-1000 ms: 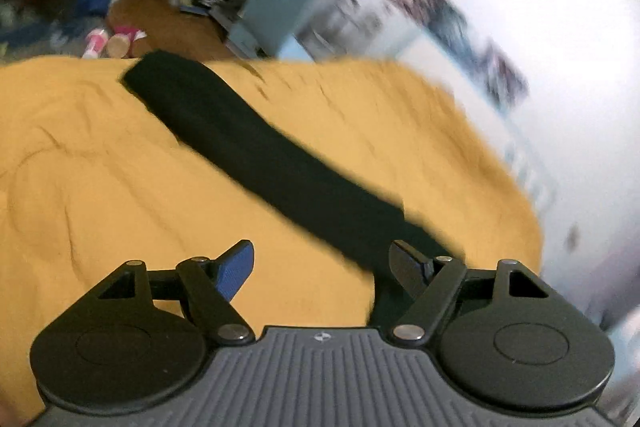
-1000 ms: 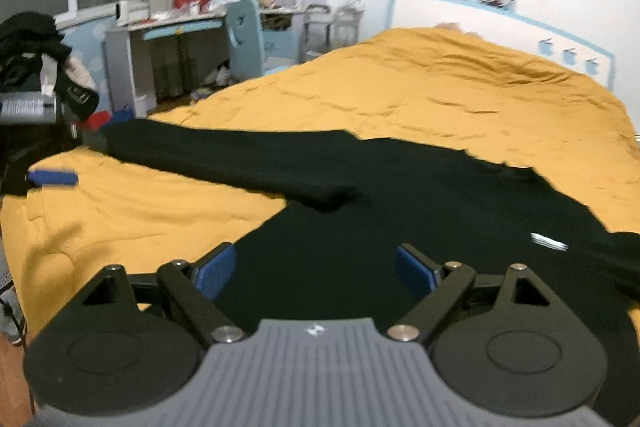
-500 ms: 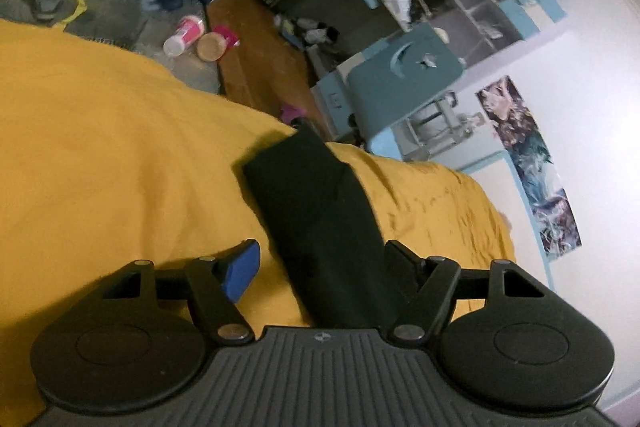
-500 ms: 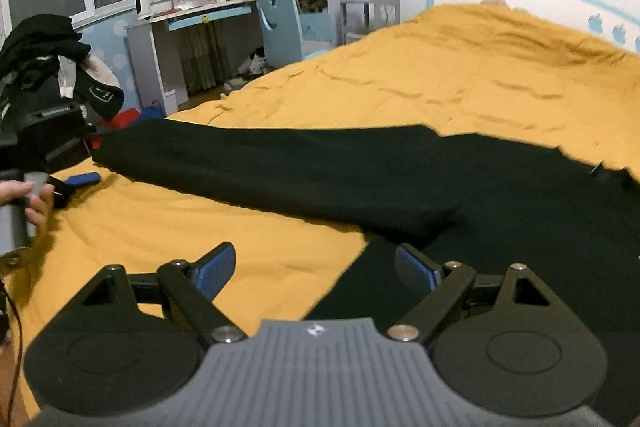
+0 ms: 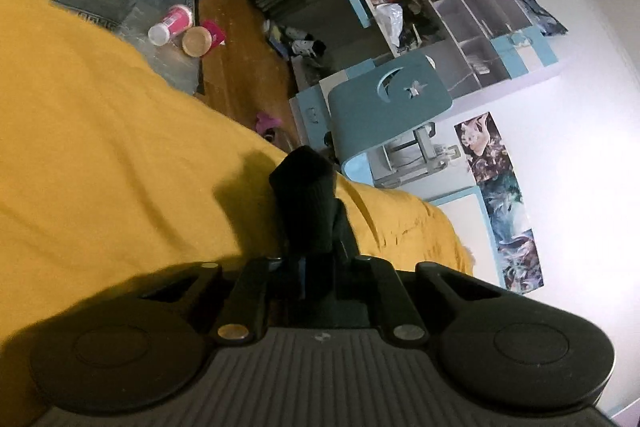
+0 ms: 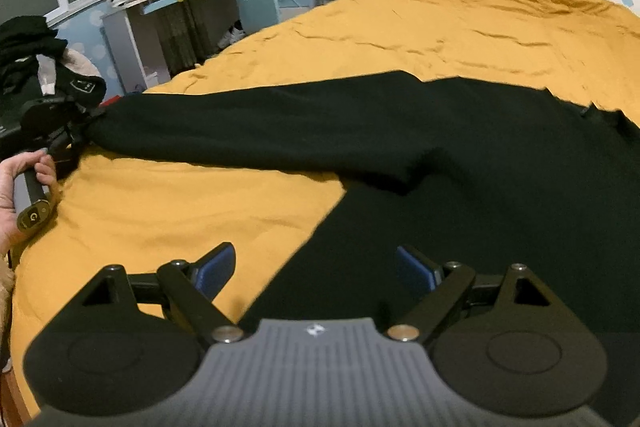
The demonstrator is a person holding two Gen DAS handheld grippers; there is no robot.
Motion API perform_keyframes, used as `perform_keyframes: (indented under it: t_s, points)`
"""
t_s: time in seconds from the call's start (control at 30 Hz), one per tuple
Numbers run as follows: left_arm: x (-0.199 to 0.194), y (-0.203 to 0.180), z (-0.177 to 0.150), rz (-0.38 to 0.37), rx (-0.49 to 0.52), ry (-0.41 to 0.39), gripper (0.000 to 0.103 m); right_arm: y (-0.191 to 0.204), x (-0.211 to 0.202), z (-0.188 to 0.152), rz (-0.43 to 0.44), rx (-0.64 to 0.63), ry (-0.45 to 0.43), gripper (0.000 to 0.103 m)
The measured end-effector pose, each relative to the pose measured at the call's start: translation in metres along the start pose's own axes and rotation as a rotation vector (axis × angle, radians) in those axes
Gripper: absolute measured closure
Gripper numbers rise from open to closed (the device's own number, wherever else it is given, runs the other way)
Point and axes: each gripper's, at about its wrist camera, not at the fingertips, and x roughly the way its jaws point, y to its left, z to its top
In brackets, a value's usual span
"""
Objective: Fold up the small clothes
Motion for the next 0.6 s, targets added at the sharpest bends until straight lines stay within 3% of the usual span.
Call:
perform_keyframes:
  t_s: [0.1, 0.2, 0.43, 0.6]
  points:
    - [-0.006, -0.026, -0.002, 0.006, 0.076, -0.019, 0.092, -0.012, -0.011, -0.003, -0.008, 0.017, -0.006, 0.02]
    - [-0.012, -0.065, -0.009, -0.036, 0.147, -0.013, 0.093, -0.026, -0.026, -0.007, -0.029, 0.024, -0.019, 0.02]
    - [-0.01, -0.174, -0.065, -0.234, 0.26, 0.074, 0.093, -0.076, -0.064, -0.027, -0.089, 0.074, -0.034, 0.02]
    - [0.01, -0.254, -0.135, -0.423, 0.248, 0.231, 0.093, -0.12, -0.089, -0.046, -0.117, 0.158, -0.026, 0.02]
